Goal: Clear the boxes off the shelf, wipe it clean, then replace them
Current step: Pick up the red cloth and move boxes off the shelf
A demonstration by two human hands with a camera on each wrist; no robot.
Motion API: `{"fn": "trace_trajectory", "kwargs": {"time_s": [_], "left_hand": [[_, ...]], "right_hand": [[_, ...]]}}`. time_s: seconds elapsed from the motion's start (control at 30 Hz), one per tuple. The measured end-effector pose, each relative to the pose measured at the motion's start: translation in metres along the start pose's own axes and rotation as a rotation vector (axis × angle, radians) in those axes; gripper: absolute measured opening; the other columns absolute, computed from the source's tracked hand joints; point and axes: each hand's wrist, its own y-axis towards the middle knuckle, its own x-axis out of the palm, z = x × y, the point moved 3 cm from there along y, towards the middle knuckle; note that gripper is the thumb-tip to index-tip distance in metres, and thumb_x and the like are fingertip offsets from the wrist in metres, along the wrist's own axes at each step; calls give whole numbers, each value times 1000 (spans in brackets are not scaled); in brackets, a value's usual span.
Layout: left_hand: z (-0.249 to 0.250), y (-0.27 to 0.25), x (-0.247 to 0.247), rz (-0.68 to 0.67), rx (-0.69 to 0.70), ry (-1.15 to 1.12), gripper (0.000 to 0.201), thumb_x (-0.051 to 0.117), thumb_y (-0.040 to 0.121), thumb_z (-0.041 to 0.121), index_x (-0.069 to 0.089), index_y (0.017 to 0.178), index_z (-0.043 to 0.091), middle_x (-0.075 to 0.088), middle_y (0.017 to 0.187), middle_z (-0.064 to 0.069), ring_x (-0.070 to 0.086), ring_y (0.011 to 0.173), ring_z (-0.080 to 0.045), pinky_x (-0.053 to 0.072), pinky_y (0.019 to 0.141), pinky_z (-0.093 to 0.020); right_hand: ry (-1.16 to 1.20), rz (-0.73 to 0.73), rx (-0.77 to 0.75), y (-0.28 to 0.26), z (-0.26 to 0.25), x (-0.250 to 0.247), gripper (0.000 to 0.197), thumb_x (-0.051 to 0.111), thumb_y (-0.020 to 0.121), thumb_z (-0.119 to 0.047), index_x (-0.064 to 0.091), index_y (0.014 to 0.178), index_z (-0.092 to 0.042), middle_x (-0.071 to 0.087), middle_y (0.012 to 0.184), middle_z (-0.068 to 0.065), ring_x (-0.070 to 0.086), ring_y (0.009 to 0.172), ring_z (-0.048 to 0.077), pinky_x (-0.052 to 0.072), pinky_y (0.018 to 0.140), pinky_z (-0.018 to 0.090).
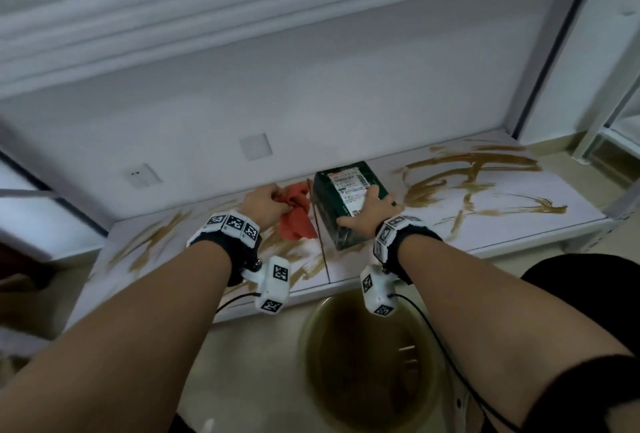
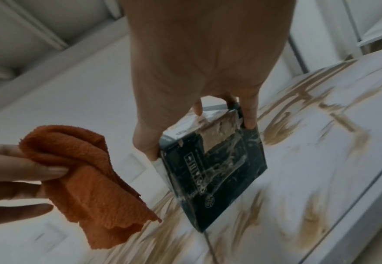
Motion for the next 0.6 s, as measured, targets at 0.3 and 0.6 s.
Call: {"fn": "trace_trajectory", "kwargs": {"time_s": [0.3, 0.6], "left_hand": [[-106, -102, -114, 234, -183, -9, 12, 66, 82, 19, 60, 91, 17, 66, 100, -7, 58, 95, -25, 43, 81, -29], [-204, -202, -205, 563, -455, -174, 16, 64, 83, 16, 65, 97, 11, 66, 98, -10, 61, 95, -28, 47, 80, -30]], "right_hand": [[-49, -49, -316, -84, -124, 31, 105, 61, 71, -66, 5, 147, -19, 17, 148, 26, 29, 132, 46, 34, 105, 53], [-99, -86, -646, -167, -252, 69, 100, 65, 63, -67, 17, 138, -23, 28, 139, 23, 39, 122, 46, 38, 102, 54]]}}
